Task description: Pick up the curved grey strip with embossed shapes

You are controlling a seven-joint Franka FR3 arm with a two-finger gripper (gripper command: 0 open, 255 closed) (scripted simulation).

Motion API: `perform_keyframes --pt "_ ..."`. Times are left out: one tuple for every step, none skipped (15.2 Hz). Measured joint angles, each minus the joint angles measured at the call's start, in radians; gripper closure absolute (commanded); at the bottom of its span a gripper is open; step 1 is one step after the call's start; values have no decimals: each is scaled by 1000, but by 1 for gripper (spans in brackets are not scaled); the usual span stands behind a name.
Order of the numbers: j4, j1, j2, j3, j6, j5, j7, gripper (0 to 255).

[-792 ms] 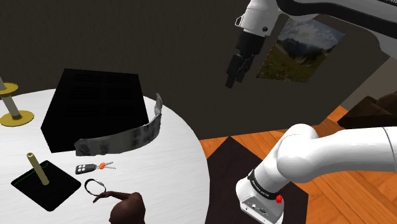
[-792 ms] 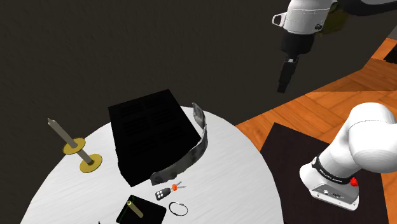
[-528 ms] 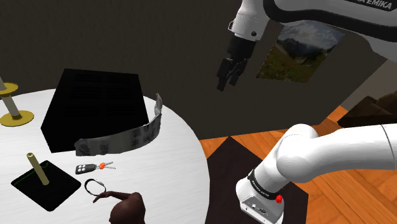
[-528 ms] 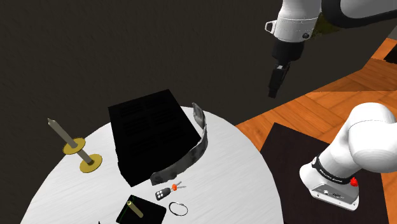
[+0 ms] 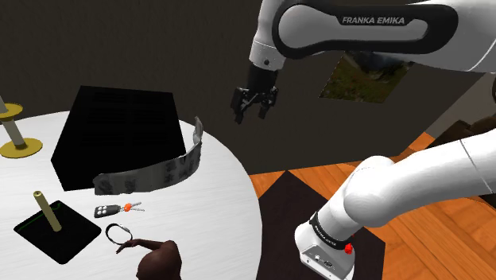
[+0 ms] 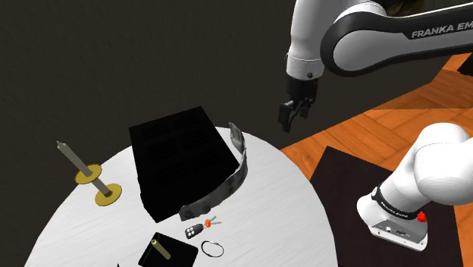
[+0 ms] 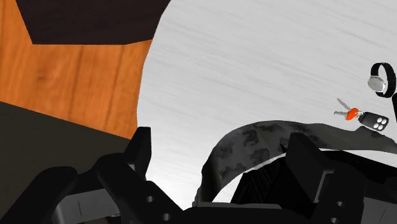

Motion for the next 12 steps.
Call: perform_keyframes --pt "-3 -8 33 13 35 -3 33 0" --pt "11 -16 69 26 59 -7 68 0" --pt "20 -23 104 40 87 -12 104 0" --pt "26 -31 141 51 116 -19 139 0" --pt "28 -39 177 61 150 -28 172 0" --pt "44 -48 215 69 172 -39 205 0" --pt "51 -53 245 80 194 -48 245 0" --pt "60 -59 283 89 222 -60 283 0" --pt "83 -68 333 96 246 -78 320 0" --pt "101 -74 373 99 266 -95 356 0" --pt "124 -78 412 104 279 -111 396 0" --pt "138 -79 452 110 302 -128 439 0"
